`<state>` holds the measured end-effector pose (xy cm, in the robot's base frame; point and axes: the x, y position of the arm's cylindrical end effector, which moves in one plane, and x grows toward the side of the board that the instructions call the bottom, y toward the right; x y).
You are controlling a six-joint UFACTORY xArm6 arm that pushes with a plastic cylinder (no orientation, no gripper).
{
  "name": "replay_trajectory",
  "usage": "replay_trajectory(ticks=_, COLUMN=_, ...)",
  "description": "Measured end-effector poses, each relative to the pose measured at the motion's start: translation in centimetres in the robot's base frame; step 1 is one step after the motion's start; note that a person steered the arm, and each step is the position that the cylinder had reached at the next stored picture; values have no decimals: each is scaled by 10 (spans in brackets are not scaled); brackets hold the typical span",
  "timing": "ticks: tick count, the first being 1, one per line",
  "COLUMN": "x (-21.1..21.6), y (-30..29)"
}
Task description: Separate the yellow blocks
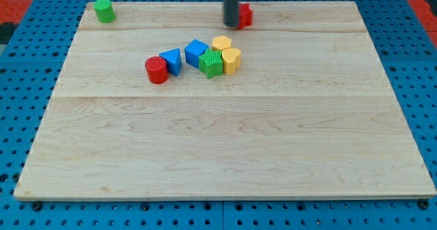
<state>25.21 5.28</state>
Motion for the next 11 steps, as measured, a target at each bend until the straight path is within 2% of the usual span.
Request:
replay_trajectory(ticks=3, x=28, y=56)
replay_trajectory(ticks=5, x=54, y=-52)
replay_trajectory(ticks=8, x=125, y=-30)
replay_trajectory(ticks=9, x=153, y=-44)
replay_trajectory(ticks=11, x=170, y=-80)
